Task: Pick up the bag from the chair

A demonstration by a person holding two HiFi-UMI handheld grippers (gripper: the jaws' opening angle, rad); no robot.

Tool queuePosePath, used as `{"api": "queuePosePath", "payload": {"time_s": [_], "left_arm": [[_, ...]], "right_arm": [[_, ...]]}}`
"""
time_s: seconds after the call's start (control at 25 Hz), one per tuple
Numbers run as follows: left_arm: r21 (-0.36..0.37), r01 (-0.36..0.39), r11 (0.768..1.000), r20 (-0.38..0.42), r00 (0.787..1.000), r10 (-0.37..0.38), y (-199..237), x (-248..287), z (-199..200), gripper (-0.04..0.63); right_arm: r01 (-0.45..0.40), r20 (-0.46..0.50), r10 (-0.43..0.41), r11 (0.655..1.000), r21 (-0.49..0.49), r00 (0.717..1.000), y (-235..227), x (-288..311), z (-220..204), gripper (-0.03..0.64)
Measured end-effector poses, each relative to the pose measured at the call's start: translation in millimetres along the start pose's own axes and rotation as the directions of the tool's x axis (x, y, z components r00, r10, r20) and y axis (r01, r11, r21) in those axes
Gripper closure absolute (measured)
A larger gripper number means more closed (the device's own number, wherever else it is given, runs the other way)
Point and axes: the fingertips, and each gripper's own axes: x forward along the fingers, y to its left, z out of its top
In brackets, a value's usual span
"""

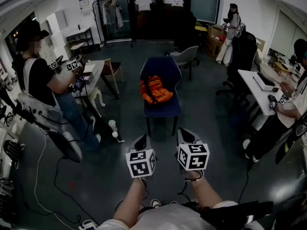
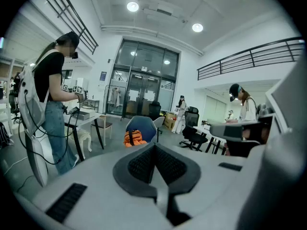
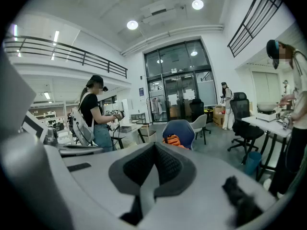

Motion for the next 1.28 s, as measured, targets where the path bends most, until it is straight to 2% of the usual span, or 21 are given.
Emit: {"api": "queuePosePath", "payload": {"time_s": [0.12, 0.32, 0.6, 0.92, 1.28], "left_arm": [[0.001, 0.007, 1.000, 0.006, 1.000, -0.007, 4, 0, 5, 0.583], [-0.012, 0.019, 1.000, 0.015, 1.000, -0.019, 15, 1, 12, 0.583], [-0.029, 0.022, 0.999, -0.009, 1.000, -0.023, 34, 5, -1, 0.583], [-0.015, 0.022, 1.000, -0.053, 0.998, -0.023, 41, 23, -13, 0.583], [-0.006, -0.008, 1.000, -0.050, 0.999, 0.008, 51, 72, 1, 0.583]], "right_arm": [[-0.011, 0.000, 0.011, 1.000, 0.022, 1.000, 9, 3, 3, 0.584], [-0.005, -0.002, 0.005, 1.000, -0.011, 1.000, 21, 12, 5, 0.584], [0.002, -0.025, -0.002, 1.000, 0.025, 1.000, 30, 20, -12, 0.583], [0.035, -0.065, -0.030, 0.997, 0.068, 0.997, 15, 38, -29, 0.583], [0.020, -0.063, -0.013, 0.995, 0.099, 0.998, -12, 89, -17, 0.583]]}}
